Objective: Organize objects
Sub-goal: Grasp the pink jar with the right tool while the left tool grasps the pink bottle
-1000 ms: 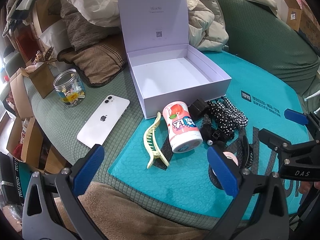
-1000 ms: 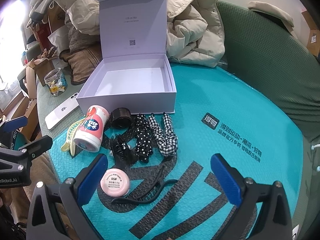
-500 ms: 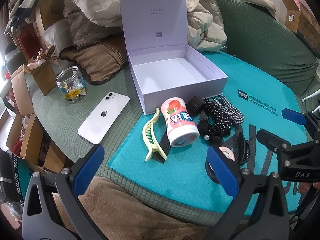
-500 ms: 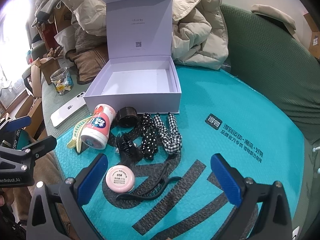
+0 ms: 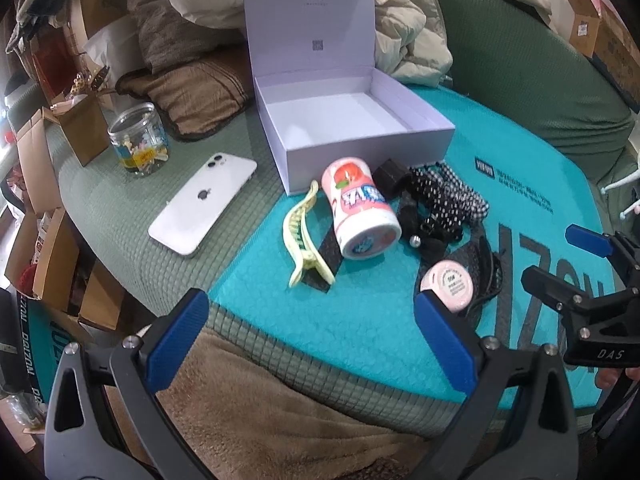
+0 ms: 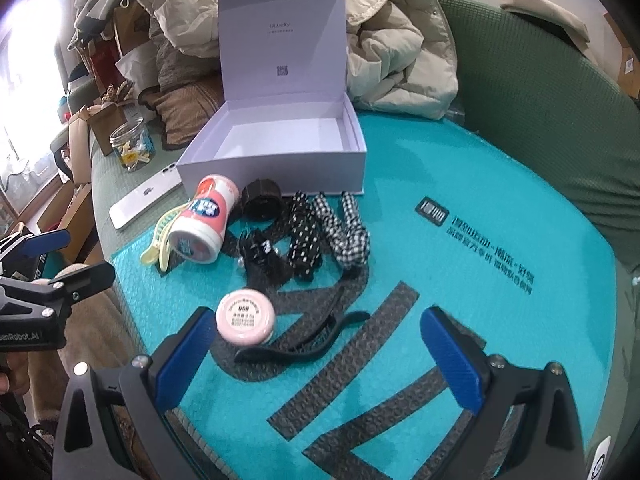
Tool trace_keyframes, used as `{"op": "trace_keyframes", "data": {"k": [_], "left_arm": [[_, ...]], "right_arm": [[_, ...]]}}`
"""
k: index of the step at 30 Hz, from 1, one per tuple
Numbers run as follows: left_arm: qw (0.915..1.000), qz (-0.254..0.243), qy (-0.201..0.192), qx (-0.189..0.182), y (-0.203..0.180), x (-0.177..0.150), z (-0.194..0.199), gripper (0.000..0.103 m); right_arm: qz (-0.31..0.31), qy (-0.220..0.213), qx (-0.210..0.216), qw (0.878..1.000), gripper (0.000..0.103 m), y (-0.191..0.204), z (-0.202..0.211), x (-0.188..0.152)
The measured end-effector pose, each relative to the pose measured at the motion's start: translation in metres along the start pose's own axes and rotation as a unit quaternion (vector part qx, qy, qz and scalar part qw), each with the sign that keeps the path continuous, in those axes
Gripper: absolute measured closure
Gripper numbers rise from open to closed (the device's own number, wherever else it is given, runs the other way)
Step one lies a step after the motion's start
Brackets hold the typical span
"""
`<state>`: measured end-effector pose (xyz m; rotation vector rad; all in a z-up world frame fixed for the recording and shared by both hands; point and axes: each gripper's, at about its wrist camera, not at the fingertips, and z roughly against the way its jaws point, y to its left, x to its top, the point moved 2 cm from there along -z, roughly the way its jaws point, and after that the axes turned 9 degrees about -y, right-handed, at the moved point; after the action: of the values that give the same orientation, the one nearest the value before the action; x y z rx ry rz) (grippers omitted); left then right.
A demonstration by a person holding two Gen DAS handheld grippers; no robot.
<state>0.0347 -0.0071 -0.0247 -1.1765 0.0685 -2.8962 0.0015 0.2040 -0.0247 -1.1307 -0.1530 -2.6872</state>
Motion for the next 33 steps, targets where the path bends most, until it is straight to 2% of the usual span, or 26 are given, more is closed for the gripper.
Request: {"op": "trace_keyframes", "data": {"k": [16, 18, 23, 29, 33], "left_arm": [[0.9994, -0.011, 0.021, -0.025, -0.007, -0.009, -0.022, 0.010], [0.9992, -0.014, 0.023, -0.028, -0.009, -0.008, -0.024, 0.012], [0.9986, -0.024, 0.028, -0.039, -0.014, -0.004, -0.031, 0.018], [0.9975, -0.030, 0.034, -0.054, -0.018, 0.004, -0.042, 0.025], [0.9967, -0.033, 0.038, -0.063, -0.020, 0.009, -0.049, 0.030]], "right_arm": [[-0.013, 0.018, 0.057, 0.998, 0.010, 0.008, -0.018, -0.023], [-0.007, 0.020, 0.066, 0.998, 0.016, 0.011, -0.020, -0.024], [0.011, 0.021, 0.085, 0.996, 0.021, 0.019, -0.029, -0.022], [0.042, 0.016, 0.096, 0.994, 0.022, 0.029, -0.037, -0.018], [0.061, 0.023, 0.100, 0.993, 0.029, 0.033, -0.047, -0.017]]}}
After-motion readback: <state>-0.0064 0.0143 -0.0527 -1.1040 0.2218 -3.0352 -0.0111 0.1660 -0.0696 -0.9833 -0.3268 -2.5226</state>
